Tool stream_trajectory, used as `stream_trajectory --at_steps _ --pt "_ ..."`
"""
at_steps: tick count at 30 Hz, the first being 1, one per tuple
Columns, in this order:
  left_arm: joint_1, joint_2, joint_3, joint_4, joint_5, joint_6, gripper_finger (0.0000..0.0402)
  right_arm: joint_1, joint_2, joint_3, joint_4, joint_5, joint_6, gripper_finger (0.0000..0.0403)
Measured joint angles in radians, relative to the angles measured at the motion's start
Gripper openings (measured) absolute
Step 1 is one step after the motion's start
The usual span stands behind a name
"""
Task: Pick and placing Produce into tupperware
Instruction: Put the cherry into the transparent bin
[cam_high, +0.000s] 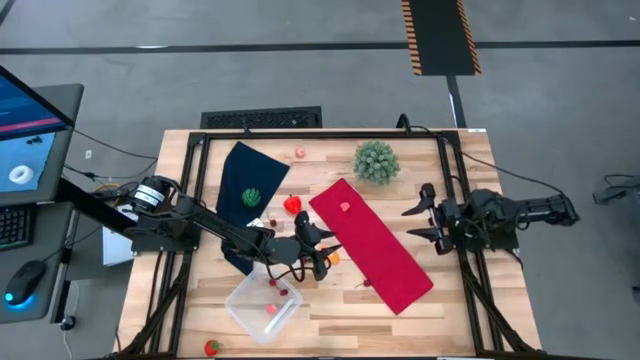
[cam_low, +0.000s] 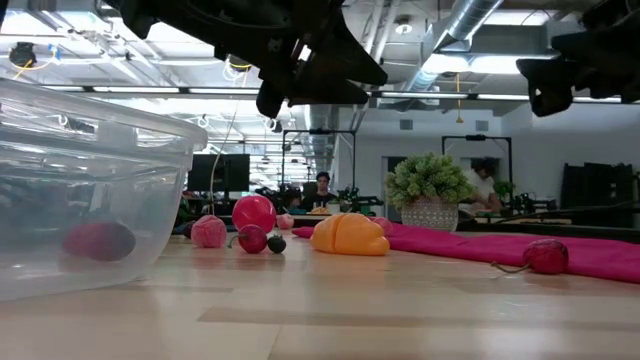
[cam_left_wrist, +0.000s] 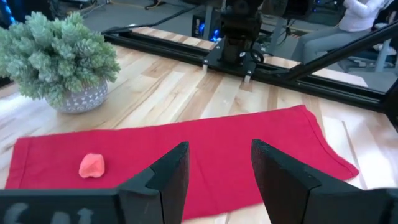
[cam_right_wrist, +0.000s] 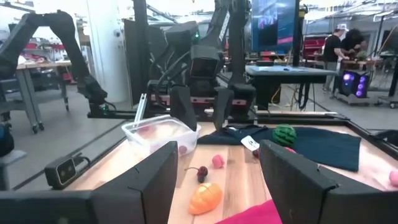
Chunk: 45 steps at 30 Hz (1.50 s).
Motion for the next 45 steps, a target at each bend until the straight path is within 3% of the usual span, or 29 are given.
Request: stream_trajectory --at_steps 10,20,23,28,33,35,40,45 --pt "0.002 0.005 0.000 -0.008 0.068 -0.105 0.0162 -0.003 0.037 -0.003 -0.066 0.024 0.370 0.0249" --pt "0.016 0.006 0.000 -0.021 0.255 -0.124 0.0162 -0.003 0.036 -0.003 -0.068 0.023 0.392 0.0249" --pt "0.015 0.007 0.000 -0.060 0.257 -0.112 0.0162 -0.003 0.036 -0.003 -0.068 0.023 0.392 0.0249" --pt "0.013 0.007 0.000 -0.051 0.239 0.064 0.0162 -0.003 0.036 -0.003 -0.069 0.023 0.393 0.0249" --pt "0.002 0.006 0.000 -0.030 0.131 0.020 0.0162 -0.003 0.036 -0.003 -0.070 0.023 0.393 0.0249" --pt "0.002 0.005 0.000 -0.053 0.133 0.050 0.0162 -0.003 0.036 -0.003 -0.070 0.023 0.393 0.0249" --pt "0.021 0.049 0.003 -0.031 0.316 0.105 0.0162 -0.003 0.036 -0.002 -0.070 0.023 0.393 0.0249" --pt "0.048 0.121 0.101 -0.100 0.423 0.128 0.0162 -0.003 0.036 -0.002 -0.070 0.022 0.393 0.0249"
